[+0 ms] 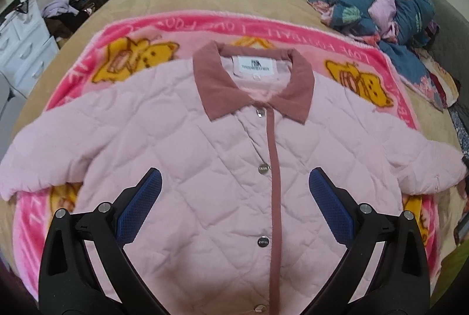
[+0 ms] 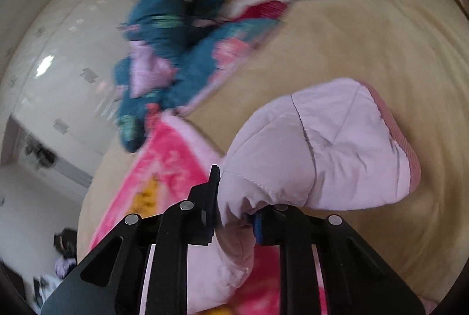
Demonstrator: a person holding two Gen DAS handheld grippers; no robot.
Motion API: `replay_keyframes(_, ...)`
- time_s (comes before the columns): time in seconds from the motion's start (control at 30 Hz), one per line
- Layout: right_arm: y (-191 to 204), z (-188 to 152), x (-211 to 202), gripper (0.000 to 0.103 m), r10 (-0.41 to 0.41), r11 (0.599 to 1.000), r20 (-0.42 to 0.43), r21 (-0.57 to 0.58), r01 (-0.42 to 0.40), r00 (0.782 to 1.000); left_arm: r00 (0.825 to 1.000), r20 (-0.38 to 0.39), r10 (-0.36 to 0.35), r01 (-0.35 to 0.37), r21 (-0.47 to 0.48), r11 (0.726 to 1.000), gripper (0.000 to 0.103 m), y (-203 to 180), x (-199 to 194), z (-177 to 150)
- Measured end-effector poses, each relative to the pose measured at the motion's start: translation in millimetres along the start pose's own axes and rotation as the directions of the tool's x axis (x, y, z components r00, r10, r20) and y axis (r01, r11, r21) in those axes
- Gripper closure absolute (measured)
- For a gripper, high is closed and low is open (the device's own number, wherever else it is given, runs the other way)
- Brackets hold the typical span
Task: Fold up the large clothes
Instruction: 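Grasp the sleeve cuff with the right tool and lift it, then fold the held sleeve across the jacket front and release with the right tool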
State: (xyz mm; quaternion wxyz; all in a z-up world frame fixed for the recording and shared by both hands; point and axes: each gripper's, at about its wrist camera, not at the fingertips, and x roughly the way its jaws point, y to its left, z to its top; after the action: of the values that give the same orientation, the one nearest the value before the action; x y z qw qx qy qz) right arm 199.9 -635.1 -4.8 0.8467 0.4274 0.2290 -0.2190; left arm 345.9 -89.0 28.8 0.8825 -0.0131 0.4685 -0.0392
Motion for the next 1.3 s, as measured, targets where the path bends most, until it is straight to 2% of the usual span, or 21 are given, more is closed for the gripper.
replay_keyframes(0.17,67,5,-22,0.086,0.102,0.984,0.015,-0.147,-0.099,0.995,0.999,0.034,-0.002,0.001,0.006,1.000,0.009,8,-19,10)
replay_keyframes(0.3,125,-2,-36,0.086,0.159,0.953,0.025,-0.265,-0.147,0.987,0.999,0.051,-0.005,0.005,0.012,1.000,0.009,15,-29,16)
replay_keyframes(0.5,185,-23,-44,0.086,0.221,0.901,-0.001,-0.383,-0.204,0.975,0.996,0.092,-0.005,0.006,-0.004,1.000,0.009,34,-43,25)
replay_keyframes(0.7,230,-53,-49,0.086,0.267,0.845,-0.037,-0.473,-0.252,0.963,0.993,0.114,-0.016,0.021,-0.045,0.999,0.009,57,-50,28)
replay_keyframes(0.87,261,-81,-51,0.086,0.297,0.794,-0.060,-0.539,-0.281,0.953,0.987,0.151,-0.060,0.077,-0.105,0.992,0.009,79,-55,27)
replay_keyframes(1.2,312,-137,-51,0.086,0.361,0.698,-0.143,-0.614,-0.369,0.921,0.986,0.164,-0.029,0.057,-0.167,0.984,0.009,109,-45,20)
replay_keyframes(1.3,324,-159,-45,0.086,0.358,0.666,-0.159,-0.647,-0.371,0.920,0.985,0.172,-0.009,0.040,-0.173,0.984,0.009,116,-38,16)
